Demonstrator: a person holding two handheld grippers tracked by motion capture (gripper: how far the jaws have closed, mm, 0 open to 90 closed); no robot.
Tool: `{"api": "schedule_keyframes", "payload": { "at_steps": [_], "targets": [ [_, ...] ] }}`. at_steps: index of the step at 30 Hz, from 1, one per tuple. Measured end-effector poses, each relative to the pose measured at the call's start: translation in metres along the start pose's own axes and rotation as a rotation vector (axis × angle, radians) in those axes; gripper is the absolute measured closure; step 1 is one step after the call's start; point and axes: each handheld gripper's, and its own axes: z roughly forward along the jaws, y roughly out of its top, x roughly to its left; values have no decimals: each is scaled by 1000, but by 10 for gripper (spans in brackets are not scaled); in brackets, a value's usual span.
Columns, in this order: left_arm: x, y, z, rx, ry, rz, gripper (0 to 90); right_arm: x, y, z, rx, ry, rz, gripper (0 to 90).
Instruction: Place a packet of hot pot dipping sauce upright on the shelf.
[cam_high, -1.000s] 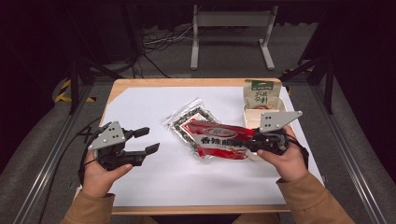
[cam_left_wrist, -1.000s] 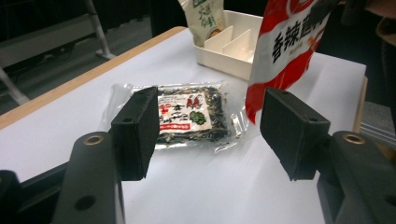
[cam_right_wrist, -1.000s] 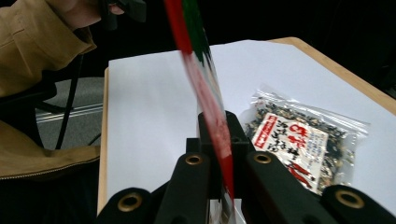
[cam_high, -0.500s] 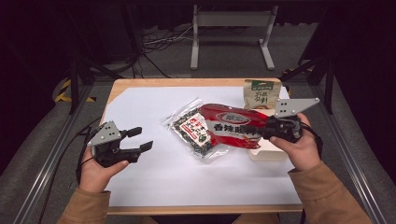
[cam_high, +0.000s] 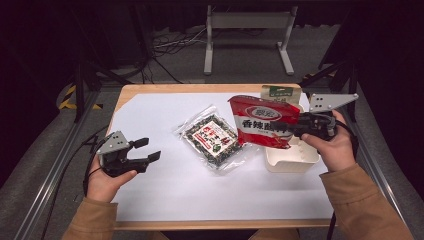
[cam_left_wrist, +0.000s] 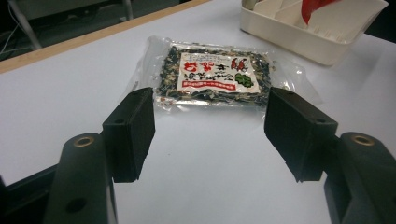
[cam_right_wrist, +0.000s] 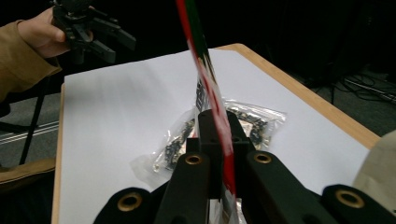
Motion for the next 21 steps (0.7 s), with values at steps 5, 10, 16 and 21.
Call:
{"api": "schedule_keyframes", "payload": {
  "at_steps": [5, 10, 16, 21],
  "targets": [
    [4, -6, 4, 13, -4, -18, 335, -15, 0, -7, -2, -34, 3, 894],
    [8, -10, 5, 21, -2, -21, 328, -29, -2, -12, -5, -62, 3, 894],
    [11, -15, 5, 30, 5, -39, 326, -44, -4, -16, 0, -77, -1, 894],
    [11, -17, 4, 36, 9, -44, 323, -53, -5, -19, -1, -90, 4, 894]
  ]
}}
